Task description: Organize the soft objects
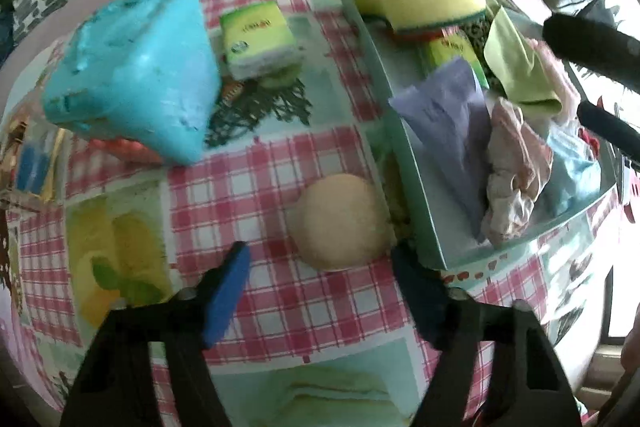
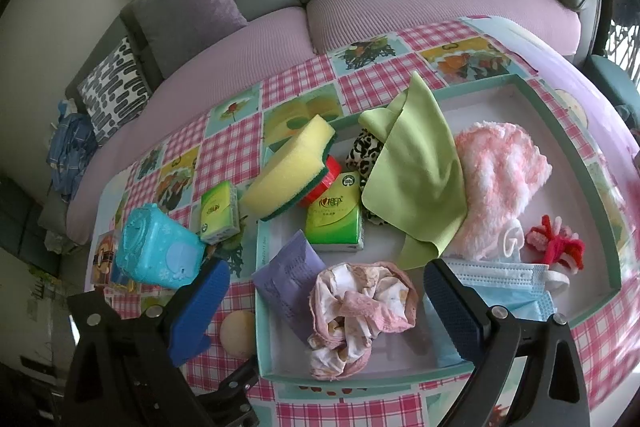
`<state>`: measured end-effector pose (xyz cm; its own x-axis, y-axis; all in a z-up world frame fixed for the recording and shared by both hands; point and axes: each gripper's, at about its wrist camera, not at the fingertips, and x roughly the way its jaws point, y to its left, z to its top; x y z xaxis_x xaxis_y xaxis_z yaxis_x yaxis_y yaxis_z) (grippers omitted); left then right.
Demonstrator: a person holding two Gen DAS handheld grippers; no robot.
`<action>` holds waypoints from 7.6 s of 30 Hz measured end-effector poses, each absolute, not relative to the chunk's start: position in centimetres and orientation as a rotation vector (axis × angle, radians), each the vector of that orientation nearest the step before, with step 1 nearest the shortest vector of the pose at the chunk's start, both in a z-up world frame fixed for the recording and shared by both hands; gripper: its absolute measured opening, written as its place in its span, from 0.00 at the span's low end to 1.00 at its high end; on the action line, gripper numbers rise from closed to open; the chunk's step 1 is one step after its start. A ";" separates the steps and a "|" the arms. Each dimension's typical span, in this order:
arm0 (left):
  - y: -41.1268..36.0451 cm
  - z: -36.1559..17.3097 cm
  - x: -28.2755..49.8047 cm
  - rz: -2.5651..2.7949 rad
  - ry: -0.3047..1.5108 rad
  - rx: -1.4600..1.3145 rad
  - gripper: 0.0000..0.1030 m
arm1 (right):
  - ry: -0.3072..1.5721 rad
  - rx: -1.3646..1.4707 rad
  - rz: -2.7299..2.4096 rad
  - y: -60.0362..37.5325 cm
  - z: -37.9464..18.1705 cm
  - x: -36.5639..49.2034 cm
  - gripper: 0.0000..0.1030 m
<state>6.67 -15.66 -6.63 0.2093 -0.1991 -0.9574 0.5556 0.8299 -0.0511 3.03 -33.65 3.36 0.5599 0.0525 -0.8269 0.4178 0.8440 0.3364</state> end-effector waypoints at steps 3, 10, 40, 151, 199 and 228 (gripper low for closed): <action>-16.6 -6.9 5.6 -0.550 1.239 0.348 0.54 | 0.962 0.541 -0.226 -33.6 3.4 3.0 0.96; -17.6 -5.7 5.2 -0.597 1.231 0.329 0.44 | 0.969 0.529 -0.235 -33.5 3.4 3.1 0.96; -2.3 3.6 18.3 -0.236 1.051 -0.078 0.43 | 1.273 0.417 0.060 -25.8 2.0 23.1 0.63; -9.0 -0.5 4.0 -0.361 1.118 0.211 0.92 | 1.118 0.316 -0.165 -28.5 2.1 -1.4 1.00; -5.9 -1.3 3.8 -0.210 1.128 0.197 0.92 | 1.085 0.288 -0.241 -26.8 0.6 -2.4 1.00; -6.2 -1.6 3.6 -0.168 1.128 0.264 0.92 | 1.082 0.286 -0.278 -27.1 0.8 -2.9 1.00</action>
<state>3.55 -6.18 -1.62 0.4203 0.0003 -0.9074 0.2652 0.9563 0.1232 -2.88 -27.08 0.79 0.4423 -0.0820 -0.8931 0.3588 0.9288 0.0924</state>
